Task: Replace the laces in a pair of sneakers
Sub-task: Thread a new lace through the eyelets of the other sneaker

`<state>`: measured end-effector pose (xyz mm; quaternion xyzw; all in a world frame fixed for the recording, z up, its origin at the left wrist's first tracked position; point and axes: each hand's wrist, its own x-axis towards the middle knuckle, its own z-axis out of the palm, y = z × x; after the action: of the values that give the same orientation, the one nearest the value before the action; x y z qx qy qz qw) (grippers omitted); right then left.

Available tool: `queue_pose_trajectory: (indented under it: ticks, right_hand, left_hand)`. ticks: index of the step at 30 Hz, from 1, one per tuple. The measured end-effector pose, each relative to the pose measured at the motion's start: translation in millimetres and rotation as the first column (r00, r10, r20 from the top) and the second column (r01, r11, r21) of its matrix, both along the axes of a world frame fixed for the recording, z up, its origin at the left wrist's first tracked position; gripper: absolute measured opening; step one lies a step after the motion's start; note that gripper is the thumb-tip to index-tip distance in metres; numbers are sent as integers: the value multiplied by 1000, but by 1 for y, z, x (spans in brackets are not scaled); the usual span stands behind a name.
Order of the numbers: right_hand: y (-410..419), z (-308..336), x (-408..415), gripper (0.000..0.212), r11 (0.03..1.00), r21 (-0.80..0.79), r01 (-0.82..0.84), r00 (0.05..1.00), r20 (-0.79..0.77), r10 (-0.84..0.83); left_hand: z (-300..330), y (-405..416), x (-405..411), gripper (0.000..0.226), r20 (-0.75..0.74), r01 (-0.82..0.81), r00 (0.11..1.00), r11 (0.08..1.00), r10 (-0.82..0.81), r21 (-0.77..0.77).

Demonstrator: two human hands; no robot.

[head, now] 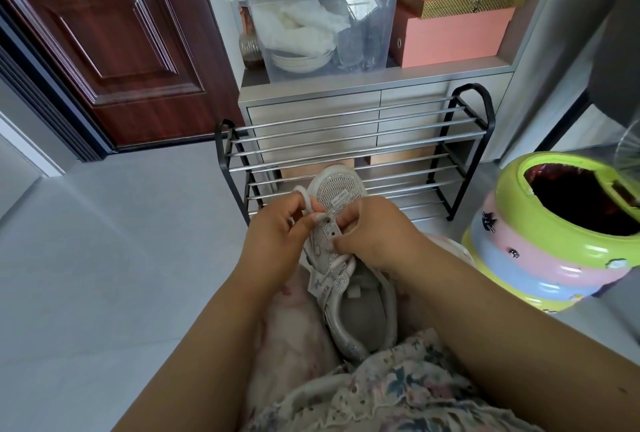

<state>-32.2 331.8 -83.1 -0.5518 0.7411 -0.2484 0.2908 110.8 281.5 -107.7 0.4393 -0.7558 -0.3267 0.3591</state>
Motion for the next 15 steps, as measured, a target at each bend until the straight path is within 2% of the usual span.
queue_pose_trajectory:
  ticks: [3, 7, 15]
  right_hand:
    - [-2, -4, 1, 20, 1000, -4, 17, 999, 51, -16]
    - [-1, -7, 2, 19, 999, -19, 46, 995, 88, -45]
    - [1, -5, 4, 19, 998, -19, 67, 995, 73, -66]
  left_hand:
    - [3, -2, 1, 6, 29, 20, 999, 998, -19, -58]
    - [5, -3, 3, 6, 39, 34, 999, 998, -31, -54]
    - [5, -6, -2, 5, 176, 89, 982, 987, -65, -132]
